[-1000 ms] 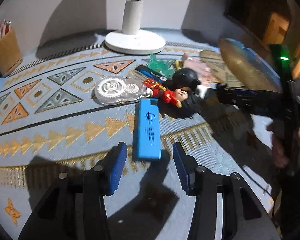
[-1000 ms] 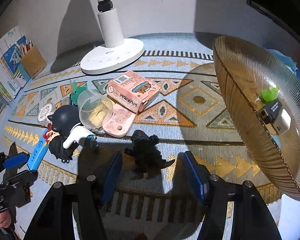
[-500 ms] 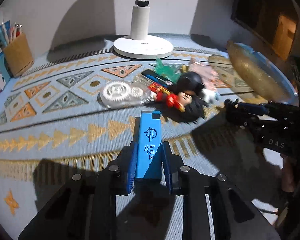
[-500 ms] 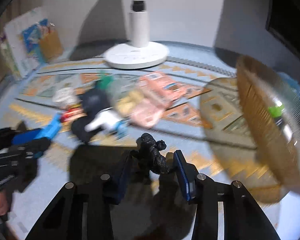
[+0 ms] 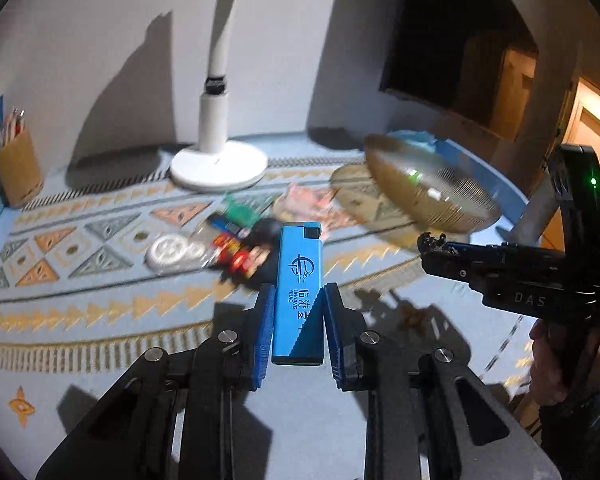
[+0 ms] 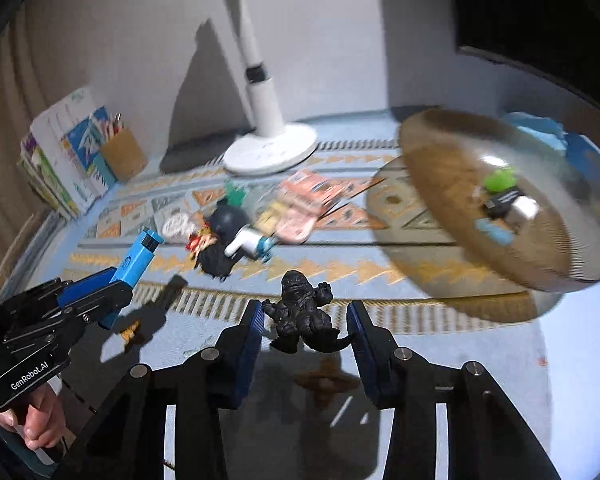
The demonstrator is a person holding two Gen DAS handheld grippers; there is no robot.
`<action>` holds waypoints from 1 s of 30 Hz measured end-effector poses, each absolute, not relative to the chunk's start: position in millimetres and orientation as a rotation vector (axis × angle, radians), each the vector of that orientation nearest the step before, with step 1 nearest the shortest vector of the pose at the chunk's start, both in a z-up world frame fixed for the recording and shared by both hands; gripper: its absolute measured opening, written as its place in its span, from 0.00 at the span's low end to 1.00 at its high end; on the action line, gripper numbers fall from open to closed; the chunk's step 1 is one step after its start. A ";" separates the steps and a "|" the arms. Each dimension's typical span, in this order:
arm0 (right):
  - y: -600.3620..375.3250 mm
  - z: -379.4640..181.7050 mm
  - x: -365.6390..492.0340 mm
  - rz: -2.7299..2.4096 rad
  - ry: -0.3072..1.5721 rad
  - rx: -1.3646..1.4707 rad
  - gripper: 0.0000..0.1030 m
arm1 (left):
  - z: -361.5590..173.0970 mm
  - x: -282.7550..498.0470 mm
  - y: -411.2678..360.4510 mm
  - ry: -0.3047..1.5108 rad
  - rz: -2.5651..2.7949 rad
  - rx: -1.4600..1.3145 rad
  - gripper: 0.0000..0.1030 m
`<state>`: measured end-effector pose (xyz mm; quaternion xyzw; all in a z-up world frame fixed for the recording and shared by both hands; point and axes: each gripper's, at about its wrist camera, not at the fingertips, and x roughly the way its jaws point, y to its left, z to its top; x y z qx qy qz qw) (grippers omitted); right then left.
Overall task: Organize rigid objects
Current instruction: 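Grasp the blue rectangular box with the left gripper while the right grasps the black dinosaur, then carry both held objects over the glass bowl and open both grippers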
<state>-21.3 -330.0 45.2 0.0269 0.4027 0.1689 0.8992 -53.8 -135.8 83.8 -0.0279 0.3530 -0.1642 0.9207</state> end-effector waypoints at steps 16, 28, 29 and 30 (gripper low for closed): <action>-469.9 206.4 -67.3 -0.074 0.425 0.105 0.42 | 220.8 3.7 -250.5 0.476 -0.511 -0.094 0.20; -521.1 128.4 8.8 0.003 0.694 0.318 0.42 | 123.4 74.4 -329.2 0.732 -0.572 -0.116 0.20; -522.5 119.6 15.2 0.009 0.716 0.338 0.42 | 116.9 77.2 -332.3 0.744 -0.569 -0.117 0.20; -523.9 114.0 18.7 0.011 0.730 0.347 0.42 | 112.1 79.8 -334.3 0.755 -0.567 -0.116 0.20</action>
